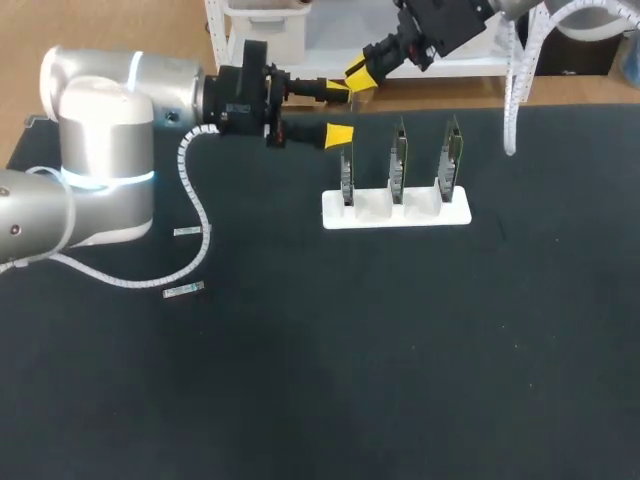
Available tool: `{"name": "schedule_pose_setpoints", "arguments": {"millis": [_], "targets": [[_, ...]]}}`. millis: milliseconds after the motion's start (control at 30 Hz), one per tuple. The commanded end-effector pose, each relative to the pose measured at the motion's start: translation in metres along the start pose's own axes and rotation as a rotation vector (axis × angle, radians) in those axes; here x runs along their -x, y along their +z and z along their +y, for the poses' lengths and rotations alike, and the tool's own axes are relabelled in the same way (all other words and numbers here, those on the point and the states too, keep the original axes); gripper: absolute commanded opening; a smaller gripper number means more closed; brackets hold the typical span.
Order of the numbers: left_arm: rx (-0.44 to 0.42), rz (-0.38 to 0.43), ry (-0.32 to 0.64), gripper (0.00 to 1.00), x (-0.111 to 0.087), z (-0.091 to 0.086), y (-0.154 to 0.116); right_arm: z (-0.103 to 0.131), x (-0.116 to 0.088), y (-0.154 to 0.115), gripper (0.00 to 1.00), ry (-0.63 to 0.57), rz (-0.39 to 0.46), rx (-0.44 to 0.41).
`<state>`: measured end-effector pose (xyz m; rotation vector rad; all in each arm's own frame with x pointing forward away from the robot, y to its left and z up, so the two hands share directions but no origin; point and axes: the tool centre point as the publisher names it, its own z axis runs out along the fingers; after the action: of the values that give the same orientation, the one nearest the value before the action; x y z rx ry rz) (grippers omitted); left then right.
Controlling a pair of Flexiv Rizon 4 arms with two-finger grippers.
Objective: Pick up the optical module with the left hand, and insert it into the network port with the right hand.
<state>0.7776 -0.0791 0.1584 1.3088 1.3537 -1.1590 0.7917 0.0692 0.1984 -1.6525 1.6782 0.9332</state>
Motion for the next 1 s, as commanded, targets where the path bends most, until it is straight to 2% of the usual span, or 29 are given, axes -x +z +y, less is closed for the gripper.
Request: {"name": "schedule_pose_setpoints", "arguments": {"millis": [33, 233, 500, 667, 1000], "targets": [[0.008, 0.103, 0.016, 1.00, 0.008, -0.007, -0.008, 0.007, 0.000, -0.003, 0.00, -0.005, -0.006, -0.005], [-0.002, 0.289, 0.000, 1.00, 0.004, -0.012, -0.018, 0.008, -0.001, -0.002, 0.00, -0.006, -0.007, 0.002], [-0.030, 0.425, 0.011, 1.00, -0.010, -0.019, -0.021, 0.008, -0.001, -0.001, 0.00, -0.006, -0.014, -0.005], [-0.055, 0.468, 0.046, 1.00, -0.015, -0.020, -0.016, 0.007, 0.000, -0.001, 0.00, -0.009, -0.017, -0.008], [-0.021, 0.491, 0.000, 1.00, -0.025, -0.018, -0.022, 0.009, 0.001, 0.000, 0.00, -0.013, -0.012, -0.002]]}}
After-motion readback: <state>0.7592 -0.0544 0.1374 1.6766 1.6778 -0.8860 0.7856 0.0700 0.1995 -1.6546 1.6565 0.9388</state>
